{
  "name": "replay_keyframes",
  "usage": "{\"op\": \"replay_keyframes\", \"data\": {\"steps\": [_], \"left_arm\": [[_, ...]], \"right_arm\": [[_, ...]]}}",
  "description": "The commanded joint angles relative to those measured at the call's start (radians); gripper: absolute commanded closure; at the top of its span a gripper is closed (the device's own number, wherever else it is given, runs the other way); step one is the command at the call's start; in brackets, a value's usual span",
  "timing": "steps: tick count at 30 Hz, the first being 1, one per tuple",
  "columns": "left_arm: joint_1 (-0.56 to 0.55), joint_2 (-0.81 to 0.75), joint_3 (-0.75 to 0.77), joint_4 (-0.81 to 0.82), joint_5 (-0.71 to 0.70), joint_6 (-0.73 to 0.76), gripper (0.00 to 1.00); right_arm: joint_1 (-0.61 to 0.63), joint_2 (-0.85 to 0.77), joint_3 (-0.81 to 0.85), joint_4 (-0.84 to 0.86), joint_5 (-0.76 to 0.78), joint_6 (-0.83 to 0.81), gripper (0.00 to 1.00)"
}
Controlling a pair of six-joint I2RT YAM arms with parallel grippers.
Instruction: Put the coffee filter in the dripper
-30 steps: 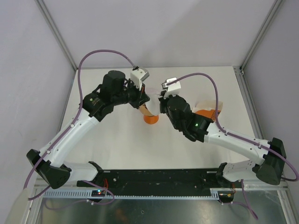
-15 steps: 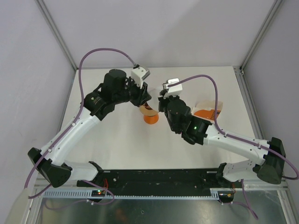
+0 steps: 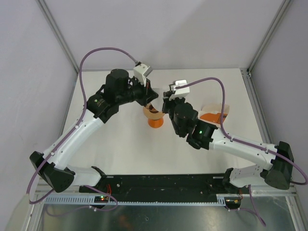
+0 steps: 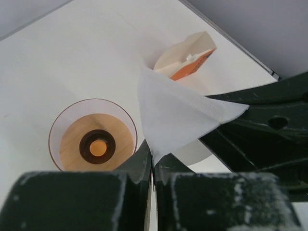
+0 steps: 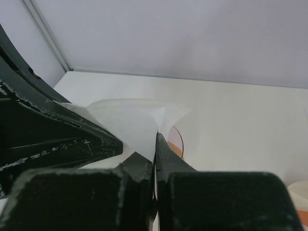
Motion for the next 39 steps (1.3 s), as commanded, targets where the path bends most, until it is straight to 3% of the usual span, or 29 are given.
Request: {"op": "replay_keyframes", "data": {"steps": [1, 17, 19, 21, 29, 35, 39], "left_arm": [[0.008, -0.005, 0.021, 0.055, -0.098, 0.021, 0.98], [0.008, -0.06, -0.021, 0.044, -0.356, 0.3, 0.98], [0.009, -0.061, -0.022, 0.04, -0.358, 0.303, 0.91], [0.01, -0.063, -0.021, 0.029, -0.337, 0.29, 0.78], [0.041, -0.082, 0.043, -0.083, -0.041, 0.181, 0.45], [0.072, -0.115, 0.112, -0.166, 0.067, 0.158, 0.28], [0.096, -0.131, 0.132, -0.189, 0.077, 0.159, 0.24]], "right_arm": [[-0.01, -0.012, 0.005, 0.057, 0.025, 0.03, 1.0], [-0.099, -0.061, 0.005, -0.124, -0.104, 0.047, 1.0], [-0.102, -0.054, 0.005, -0.114, -0.119, 0.045, 1.0], [-0.103, -0.043, 0.006, -0.1, -0.129, 0.043, 1.0], [-0.106, -0.022, 0.045, -0.143, -0.15, 0.05, 1.0], [-0.157, 0.03, 0.214, -0.412, -0.289, 0.114, 1.0], [-0.194, 0.13, 0.381, -0.607, -0.396, 0.141, 1.0]]}}
